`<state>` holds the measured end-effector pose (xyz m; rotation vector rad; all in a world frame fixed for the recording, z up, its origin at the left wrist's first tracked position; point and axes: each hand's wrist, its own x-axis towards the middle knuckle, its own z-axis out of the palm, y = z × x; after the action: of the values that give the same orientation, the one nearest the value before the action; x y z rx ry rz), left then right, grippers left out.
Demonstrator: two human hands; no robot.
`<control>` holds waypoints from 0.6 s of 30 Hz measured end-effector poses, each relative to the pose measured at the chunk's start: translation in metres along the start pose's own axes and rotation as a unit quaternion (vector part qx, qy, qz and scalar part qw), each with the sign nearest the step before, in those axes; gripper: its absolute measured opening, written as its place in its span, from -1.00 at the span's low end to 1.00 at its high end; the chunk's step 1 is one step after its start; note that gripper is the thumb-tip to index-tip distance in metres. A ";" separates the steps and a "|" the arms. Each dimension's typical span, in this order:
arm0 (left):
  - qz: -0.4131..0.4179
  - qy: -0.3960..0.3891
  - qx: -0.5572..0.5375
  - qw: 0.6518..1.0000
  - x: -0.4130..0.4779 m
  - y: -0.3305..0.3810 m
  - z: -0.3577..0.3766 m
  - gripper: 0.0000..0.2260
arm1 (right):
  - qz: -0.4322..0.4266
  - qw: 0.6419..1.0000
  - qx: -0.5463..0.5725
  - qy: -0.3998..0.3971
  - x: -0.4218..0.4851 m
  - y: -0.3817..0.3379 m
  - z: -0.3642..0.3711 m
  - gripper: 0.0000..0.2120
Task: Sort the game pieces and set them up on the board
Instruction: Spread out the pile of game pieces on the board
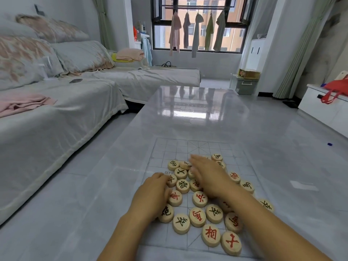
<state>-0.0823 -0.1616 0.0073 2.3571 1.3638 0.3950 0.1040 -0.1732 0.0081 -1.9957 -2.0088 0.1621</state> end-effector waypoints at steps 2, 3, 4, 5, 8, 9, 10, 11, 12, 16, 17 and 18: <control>0.010 -0.023 0.015 1.000 0.000 -0.001 0.002 -0.73 | -0.020 0.998 -0.024 -0.049 0.012 -0.013 0.010 -0.63; 0.015 -0.032 0.023 0.999 0.000 -0.001 0.004 -0.72 | -0.012 0.998 -0.039 -0.055 0.018 -0.015 0.013 -0.60; 0.018 -0.037 0.029 0.999 0.000 -0.002 0.004 -0.71 | 0.002 0.997 -0.047 -0.054 0.022 -0.016 0.014 -0.59; 0.018 -0.041 0.031 0.999 0.001 -0.003 0.004 -0.70 | 0.014 0.997 -0.049 -0.053 0.026 -0.015 0.015 -0.59; 0.011 -0.046 0.018 0.999 0.001 -0.008 0.002 -0.70 | 0.015 0.997 -0.036 -0.066 0.023 -0.015 0.013 -0.58; 0.005 -0.045 0.017 0.999 0.001 -0.010 0.000 -0.70 | 0.014 0.998 -0.020 -0.063 0.017 -0.014 0.010 -0.58; -0.007 -0.041 0.020 0.999 0.001 -0.012 -0.002 -0.68 | 0.022 0.998 0.002 -0.050 0.008 -0.010 0.005 -0.57; -0.025 -0.034 0.025 0.999 0.001 -0.014 -0.005 -0.66 | 0.038 0.999 0.025 -0.029 -0.002 -0.004 -0.002 -0.56; -0.044 -0.027 0.033 0.998 0.001 -0.016 -0.008 -0.64 | 0.059 0.997 0.042 -0.010 -0.014 0.005 -0.009 -0.56; -0.084 -0.030 0.045 0.995 0.001 -0.021 -0.014 -0.64 | 0.132 0.988 0.078 0.006 -0.071 0.041 -0.034 -0.59; -0.087 -0.030 0.042 0.995 0.000 -0.020 -0.015 -0.66 | 0.142 0.986 0.090 0.013 -0.084 0.045 -0.034 -0.60; -0.089 -0.029 0.039 0.995 0.000 -0.019 -0.015 -0.67 | 0.141 0.984 0.104 0.019 -0.096 0.046 -0.033 -0.61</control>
<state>-0.1034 -0.1502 0.0116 2.2647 1.5717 0.2235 0.1561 -0.2713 0.0134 -2.1174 -1.6055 0.3758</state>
